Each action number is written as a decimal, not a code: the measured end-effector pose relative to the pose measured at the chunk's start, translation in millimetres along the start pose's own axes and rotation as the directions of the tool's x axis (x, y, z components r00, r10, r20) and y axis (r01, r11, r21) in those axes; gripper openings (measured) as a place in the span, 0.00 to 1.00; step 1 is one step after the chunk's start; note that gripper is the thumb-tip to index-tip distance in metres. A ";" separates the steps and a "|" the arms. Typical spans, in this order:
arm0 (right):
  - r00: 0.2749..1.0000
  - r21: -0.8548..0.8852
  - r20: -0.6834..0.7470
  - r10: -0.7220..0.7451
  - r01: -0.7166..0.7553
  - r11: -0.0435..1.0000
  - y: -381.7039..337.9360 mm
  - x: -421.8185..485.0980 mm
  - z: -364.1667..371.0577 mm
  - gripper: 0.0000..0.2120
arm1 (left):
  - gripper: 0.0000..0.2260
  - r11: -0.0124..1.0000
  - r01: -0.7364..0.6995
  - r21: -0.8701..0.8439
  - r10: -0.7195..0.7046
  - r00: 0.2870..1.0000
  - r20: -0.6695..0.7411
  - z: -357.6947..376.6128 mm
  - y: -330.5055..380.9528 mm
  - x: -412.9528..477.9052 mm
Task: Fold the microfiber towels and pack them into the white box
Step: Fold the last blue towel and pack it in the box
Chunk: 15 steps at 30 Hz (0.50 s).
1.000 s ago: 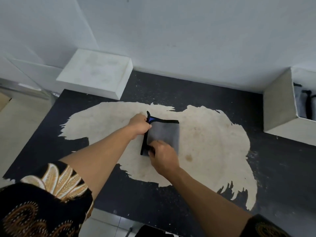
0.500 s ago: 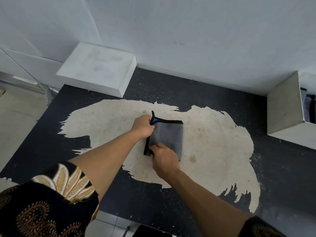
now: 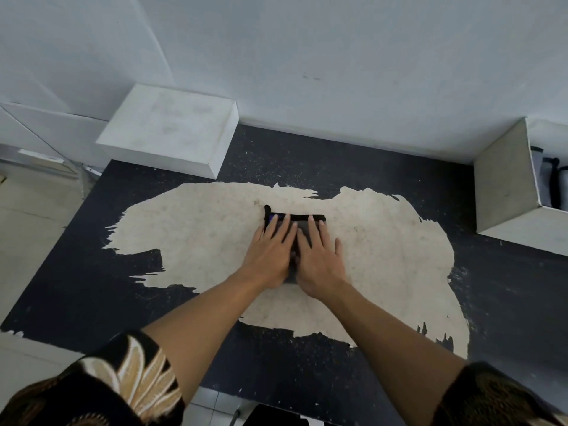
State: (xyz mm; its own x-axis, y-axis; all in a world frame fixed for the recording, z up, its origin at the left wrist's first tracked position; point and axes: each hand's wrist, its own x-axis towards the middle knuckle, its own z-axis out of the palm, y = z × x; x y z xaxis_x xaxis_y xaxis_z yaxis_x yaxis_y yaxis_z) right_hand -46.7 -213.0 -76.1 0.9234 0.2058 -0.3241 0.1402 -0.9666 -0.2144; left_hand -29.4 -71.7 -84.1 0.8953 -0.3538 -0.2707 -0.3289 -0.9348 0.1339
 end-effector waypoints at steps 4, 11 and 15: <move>0.995 -0.143 0.100 -0.030 0.044 0.989 21.4 -6.0 11.8 0.35 | 0.33 0.994 0.102 0.041 -0.104 0.993 0.054 12.7 -16.9 -14.0; 0.963 0.054 -0.117 0.245 -0.240 0.969 9.0 -15.1 -3.5 0.32 | 0.33 0.997 0.043 0.070 -0.033 0.989 -0.144 10.3 -19.4 -33.1; 0.848 0.403 -0.022 0.529 -0.477 0.781 -4.7 -14.5 -8.8 0.19 | 0.30 0.995 -0.018 0.101 0.014 0.999 0.039 24.9 -9.2 -39.4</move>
State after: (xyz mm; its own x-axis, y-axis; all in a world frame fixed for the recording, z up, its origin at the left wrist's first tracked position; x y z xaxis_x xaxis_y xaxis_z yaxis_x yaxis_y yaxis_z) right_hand -57.7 -212.7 -62.2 0.8653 -0.3407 -0.3676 -0.4748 -0.7920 -0.3838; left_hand -69.2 -49.9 -98.4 0.8782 -0.3681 -0.3056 -0.3737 -0.9266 0.0423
